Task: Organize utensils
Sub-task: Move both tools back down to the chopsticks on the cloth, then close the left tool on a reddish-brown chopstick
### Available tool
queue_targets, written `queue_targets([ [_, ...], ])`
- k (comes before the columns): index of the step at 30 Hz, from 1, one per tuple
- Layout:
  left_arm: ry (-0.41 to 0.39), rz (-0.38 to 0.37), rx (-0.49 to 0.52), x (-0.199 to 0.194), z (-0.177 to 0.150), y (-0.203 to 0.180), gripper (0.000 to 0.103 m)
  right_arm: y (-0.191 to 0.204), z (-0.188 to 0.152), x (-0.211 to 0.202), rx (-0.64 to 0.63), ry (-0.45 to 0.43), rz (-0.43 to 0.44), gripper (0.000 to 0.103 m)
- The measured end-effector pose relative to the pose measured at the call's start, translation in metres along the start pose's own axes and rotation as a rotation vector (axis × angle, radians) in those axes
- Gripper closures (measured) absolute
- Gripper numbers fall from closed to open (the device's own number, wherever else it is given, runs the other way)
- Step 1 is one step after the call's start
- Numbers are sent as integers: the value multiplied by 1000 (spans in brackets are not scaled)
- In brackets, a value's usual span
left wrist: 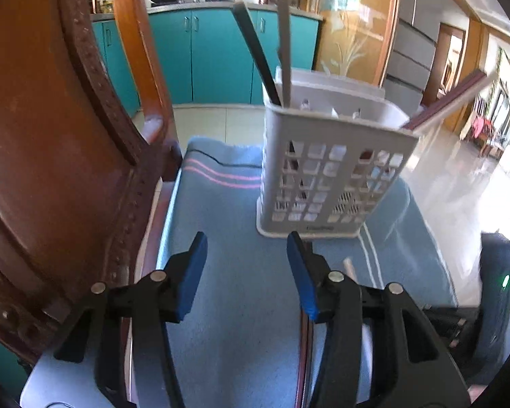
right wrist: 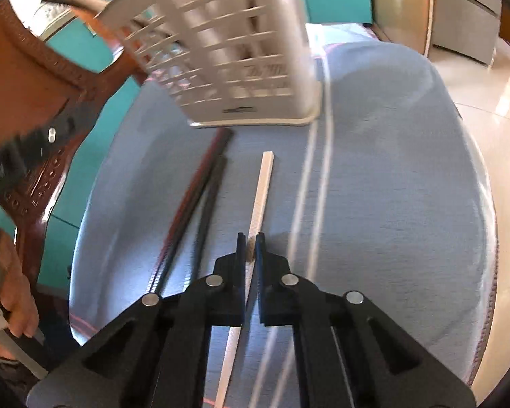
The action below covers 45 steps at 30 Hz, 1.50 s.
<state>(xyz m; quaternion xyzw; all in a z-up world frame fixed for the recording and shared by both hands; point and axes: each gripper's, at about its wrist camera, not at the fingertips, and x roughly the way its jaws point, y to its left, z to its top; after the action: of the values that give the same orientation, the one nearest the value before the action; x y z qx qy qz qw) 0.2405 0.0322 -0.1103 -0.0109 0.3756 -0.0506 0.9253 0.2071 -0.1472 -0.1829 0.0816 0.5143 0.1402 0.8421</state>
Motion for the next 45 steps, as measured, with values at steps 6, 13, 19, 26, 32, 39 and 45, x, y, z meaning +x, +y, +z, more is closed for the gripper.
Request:
queue_targets([
  [6,163,-82,26,28,-18,-9,52,-5,2,-7,9,-42,-88,89],
  [13,299,-85,86,54,-41,-21,53,-10,-3,-14,15,-53,-74,80],
  [19,315,-64,83,60,-45,-17,47,-8,-5,-15,7,-45,-77,78],
  [26,315,-36,94,61,-44,-14,43,-10,-1,-7,10,-40,-95,76],
  [32,311,-32,103,56,-40,-18,43,-6,1,2,-6,-33,-119,76],
  [39,311,-48,108,53,-39,-28,52,3,1,5,-21,-39,-138,76],
  [45,337,-144,95,49,-42,-33,85,6,0,6,-30,-39,-145,76],
])
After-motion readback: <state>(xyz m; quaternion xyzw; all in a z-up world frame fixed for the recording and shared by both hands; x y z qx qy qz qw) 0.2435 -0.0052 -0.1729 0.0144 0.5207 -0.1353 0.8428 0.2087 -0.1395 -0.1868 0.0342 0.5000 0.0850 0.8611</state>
